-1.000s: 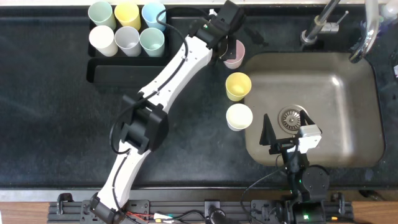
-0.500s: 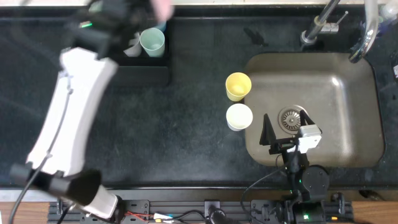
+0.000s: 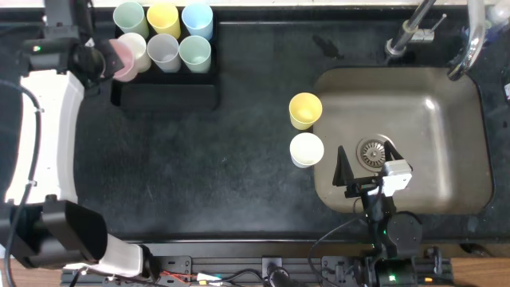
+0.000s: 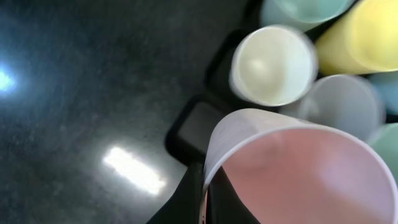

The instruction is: Store Cups

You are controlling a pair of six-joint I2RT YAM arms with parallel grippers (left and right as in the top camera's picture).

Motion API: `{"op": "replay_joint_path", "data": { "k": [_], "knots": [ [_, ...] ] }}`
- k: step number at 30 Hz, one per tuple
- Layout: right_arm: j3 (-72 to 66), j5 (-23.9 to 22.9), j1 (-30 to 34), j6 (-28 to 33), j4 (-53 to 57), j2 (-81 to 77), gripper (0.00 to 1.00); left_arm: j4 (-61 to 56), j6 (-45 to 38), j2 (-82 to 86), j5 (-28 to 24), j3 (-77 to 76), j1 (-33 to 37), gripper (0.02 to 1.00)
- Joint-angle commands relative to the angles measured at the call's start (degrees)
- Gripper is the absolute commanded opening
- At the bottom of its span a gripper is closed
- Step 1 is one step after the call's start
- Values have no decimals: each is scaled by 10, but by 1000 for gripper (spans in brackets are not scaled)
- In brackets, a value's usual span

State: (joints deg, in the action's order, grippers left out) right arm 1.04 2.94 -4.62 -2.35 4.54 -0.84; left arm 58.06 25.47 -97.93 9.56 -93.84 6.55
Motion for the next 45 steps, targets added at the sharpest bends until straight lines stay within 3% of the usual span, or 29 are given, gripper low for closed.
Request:
{"op": "replay_joint_path", "data": {
  "k": [1,28,40,45],
  "knots": [
    [-8,0,0,-2,-3,6,998,-9,-20,-8,-20,23,9,34],
    [-8,0,0,-2,-3,6,998,-30,-13,-104,1,47,30,34],
    [-8,0,0,-2,-3,6,996,-56,-10,-136,-21,47,30,38],
    [-8,0,0,-2,-3,6,993,-56,-10,-136,-21,47,30,102]
  ]
}}
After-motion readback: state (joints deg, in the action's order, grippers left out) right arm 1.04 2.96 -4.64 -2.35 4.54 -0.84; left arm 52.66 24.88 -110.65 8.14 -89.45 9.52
